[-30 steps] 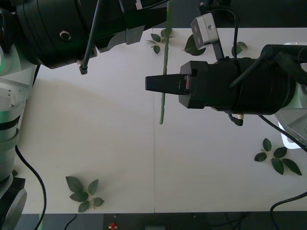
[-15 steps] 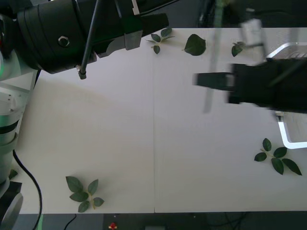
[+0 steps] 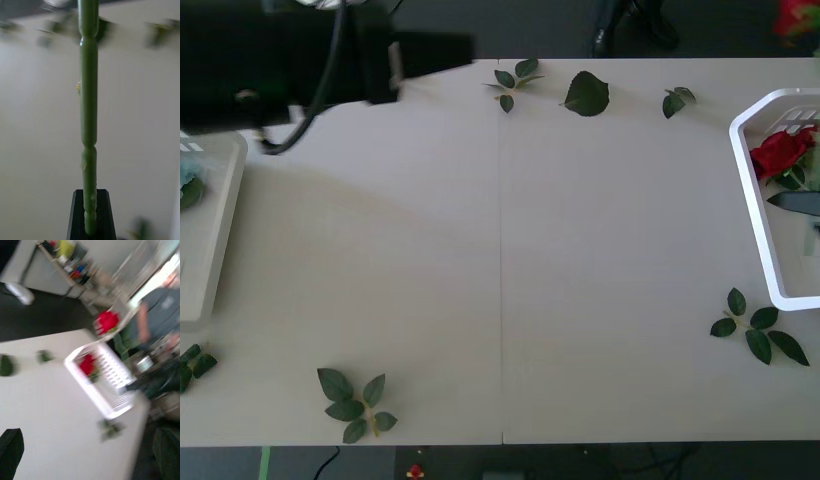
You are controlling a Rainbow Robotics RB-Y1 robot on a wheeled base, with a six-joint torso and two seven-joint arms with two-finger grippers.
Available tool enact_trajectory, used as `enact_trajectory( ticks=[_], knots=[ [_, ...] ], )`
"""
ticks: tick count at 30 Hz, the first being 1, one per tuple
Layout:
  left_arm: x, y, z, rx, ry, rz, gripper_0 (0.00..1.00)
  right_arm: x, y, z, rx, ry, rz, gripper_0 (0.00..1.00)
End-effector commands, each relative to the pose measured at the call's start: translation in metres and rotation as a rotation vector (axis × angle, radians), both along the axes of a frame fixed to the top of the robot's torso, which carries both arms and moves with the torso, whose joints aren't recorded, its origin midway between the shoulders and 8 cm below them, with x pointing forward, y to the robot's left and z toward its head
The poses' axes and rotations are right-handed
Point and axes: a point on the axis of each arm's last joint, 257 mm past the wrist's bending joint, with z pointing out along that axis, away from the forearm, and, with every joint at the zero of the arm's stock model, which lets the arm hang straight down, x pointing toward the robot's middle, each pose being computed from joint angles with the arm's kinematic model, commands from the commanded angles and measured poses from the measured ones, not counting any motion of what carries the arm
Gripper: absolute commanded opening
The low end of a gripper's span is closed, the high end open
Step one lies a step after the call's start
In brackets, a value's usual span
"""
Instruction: Place the red flowers into the right box and the blue flowers into the left box. If a person shows an open palm, hand one flower to the person first, then continue sorting.
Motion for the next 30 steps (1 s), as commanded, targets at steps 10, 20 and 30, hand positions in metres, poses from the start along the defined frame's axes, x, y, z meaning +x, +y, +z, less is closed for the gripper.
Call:
enact_trajectory(
  ticks=[10, 20, 30],
  knots=[
    [0.002, 0.046, -0.082, 0.38, -0.289, -0.015, 1.0, 0.021, -0.174, -0.036, -0.289, 0.09, -0.322, 0.0],
    [0.006, 0.047, -0.132, 0.437, -0.255, -0.102, 1.0, 0.053, -0.236, -0.054, -0.437, 0.068, -0.433, 0.0],
    [0.022, 0.072, -0.155, 0.47, -0.25, -0.132, 1.0, 0.057, -0.252, -0.056, -0.503, 0.062, -0.451, 0.0]
  ],
)
